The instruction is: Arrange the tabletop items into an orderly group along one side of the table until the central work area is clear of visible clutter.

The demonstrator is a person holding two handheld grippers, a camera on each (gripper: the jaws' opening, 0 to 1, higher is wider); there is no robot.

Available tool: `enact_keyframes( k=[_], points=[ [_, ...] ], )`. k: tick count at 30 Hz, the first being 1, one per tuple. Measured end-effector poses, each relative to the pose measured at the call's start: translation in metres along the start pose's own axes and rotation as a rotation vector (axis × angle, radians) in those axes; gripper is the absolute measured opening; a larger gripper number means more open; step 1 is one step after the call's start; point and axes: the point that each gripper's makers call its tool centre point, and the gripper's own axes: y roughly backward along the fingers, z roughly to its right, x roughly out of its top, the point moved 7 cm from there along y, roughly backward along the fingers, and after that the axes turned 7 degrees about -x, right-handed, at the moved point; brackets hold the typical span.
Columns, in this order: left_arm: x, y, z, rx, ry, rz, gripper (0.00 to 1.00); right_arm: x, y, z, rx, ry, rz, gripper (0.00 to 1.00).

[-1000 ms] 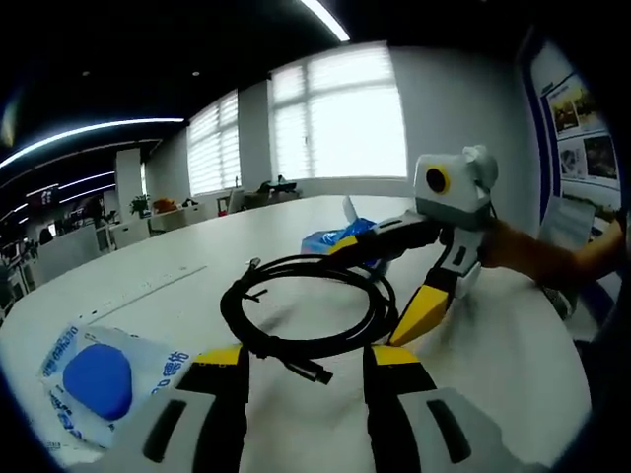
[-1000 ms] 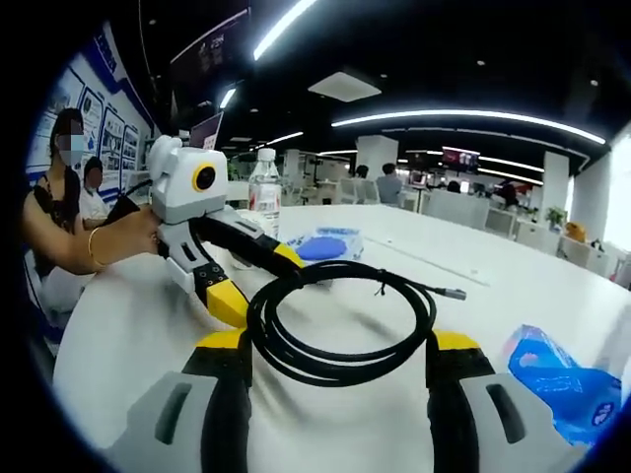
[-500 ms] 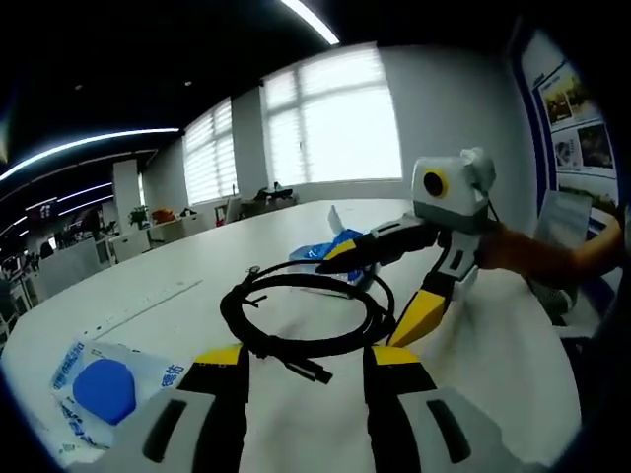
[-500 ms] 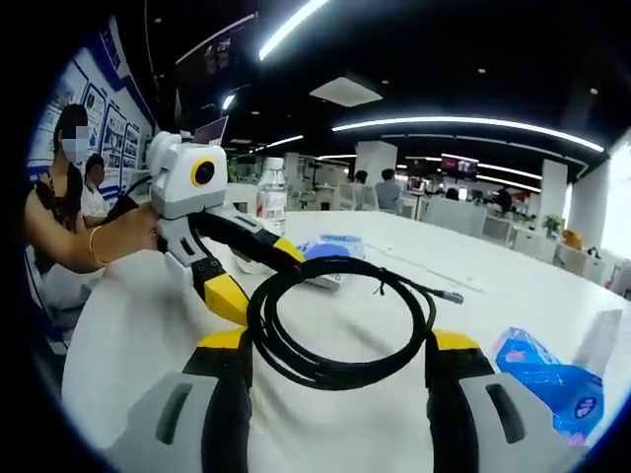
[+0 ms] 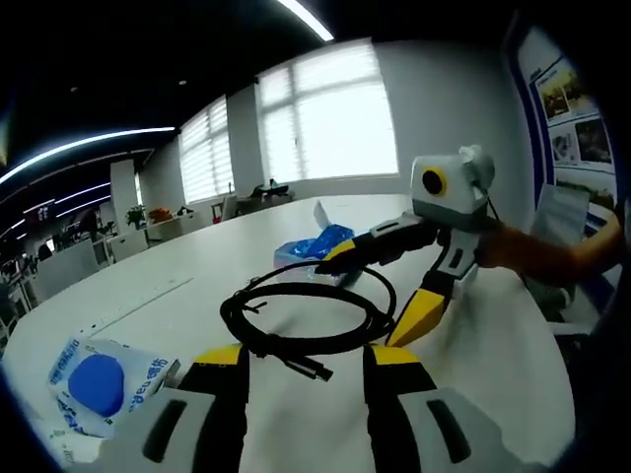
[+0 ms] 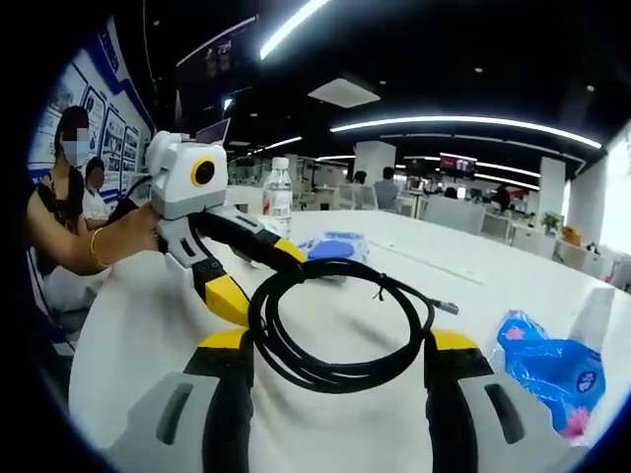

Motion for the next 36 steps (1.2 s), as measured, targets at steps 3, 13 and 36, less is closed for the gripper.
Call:
enact_keyframes(
  k=[3, 13, 36],
  points=[
    [0.003, 0.002, 0.006, -0.004, 0.007, 0.013, 0.46, 0.003, 0.007, -0.003, -0.004, 0.003, 0.016, 0.68],
    [0.013, 0.004, 0.026, -0.03, 0.007, 0.039, 0.46, 0.01, 0.034, -0.009, -0.032, 0.029, 0.05, 0.67],
    [0.013, 0.0, 0.067, -0.121, -0.01, 0.064, 0.47, -0.004, 0.08, -0.027, -0.1, 0.001, 0.079, 0.67]
  ],
)
